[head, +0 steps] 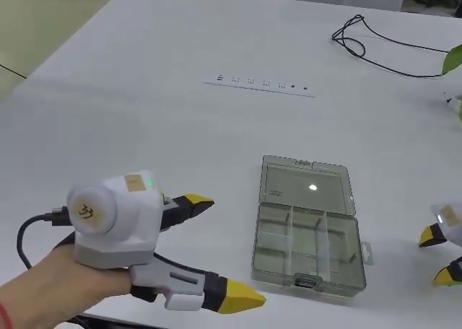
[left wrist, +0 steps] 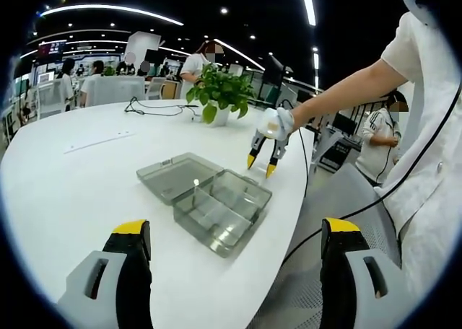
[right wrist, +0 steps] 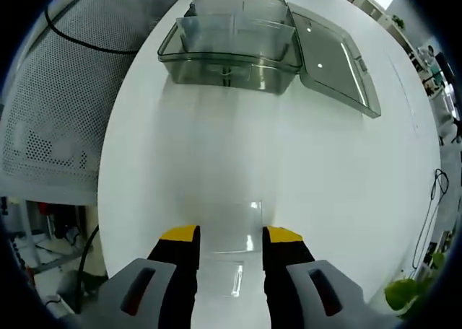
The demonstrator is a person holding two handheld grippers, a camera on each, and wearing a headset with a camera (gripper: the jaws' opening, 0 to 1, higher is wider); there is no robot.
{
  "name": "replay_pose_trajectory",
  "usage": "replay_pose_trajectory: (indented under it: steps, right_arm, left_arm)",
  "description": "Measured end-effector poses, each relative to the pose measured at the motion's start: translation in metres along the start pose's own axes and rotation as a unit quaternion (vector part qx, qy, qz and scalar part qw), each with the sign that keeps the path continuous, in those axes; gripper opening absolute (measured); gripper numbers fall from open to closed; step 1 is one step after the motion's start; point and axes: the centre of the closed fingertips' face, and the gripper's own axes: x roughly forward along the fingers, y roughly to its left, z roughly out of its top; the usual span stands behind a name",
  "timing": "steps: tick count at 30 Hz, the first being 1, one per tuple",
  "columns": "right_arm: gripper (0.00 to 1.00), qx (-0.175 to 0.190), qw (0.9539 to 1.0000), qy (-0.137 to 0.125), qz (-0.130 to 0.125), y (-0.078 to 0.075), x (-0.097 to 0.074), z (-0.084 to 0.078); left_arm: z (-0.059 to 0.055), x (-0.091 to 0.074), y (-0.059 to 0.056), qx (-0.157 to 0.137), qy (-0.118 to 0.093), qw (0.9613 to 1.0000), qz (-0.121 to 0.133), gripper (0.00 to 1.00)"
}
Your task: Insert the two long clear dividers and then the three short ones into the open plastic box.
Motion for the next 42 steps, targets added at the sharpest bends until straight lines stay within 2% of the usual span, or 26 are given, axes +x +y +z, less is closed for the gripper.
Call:
replay_pose_trajectory:
  steps: [12,17,21,27,34,38,42]
  right_arm:
    - [0.33,0.012,0.9998,0.008,-0.01,-0.002,0.0,-0.003]
    - [0.32,0.024,0.9993,-0.011,-0.026,0.0,-0.01,0.007]
    - [0.32,0.048,0.9965,-0.044,-0.052,-0.001,-0.027,0.025]
    - [0.32,0.067,0.9921,-0.073,-0.077,0.002,-0.05,0.047]
    - [0.32,0.077,0.9849,-0.115,-0.105,0.01,-0.084,0.083]
    - [0.32,0.072,0.9825,-0.131,-0.111,0.017,-0.098,0.104]
    - [0.32,0.072,0.9803,-0.142,-0.117,0.021,-0.109,0.12]
  left_arm:
    - [-0.001,-0.002,0.0,0.003,0.005,1.0,-0.001,1.0]
    - [0.0,-0.004,0.002,0.003,0.005,1.0,0.002,1.0]
    - [0.006,-0.003,0.001,-0.001,0.003,1.0,0.0,1.0]
    - [0.016,0.004,-0.001,-0.009,-0.003,0.9999,-0.004,0.99]
    - [0.034,0.015,-0.011,-0.037,-0.01,0.9991,-0.017,0.94]
    - [0.047,0.023,-0.02,-0.059,-0.02,0.9975,-0.031,0.91]
    - [0.053,0.03,-0.026,-0.087,-0.017,0.9953,-0.037,0.84]
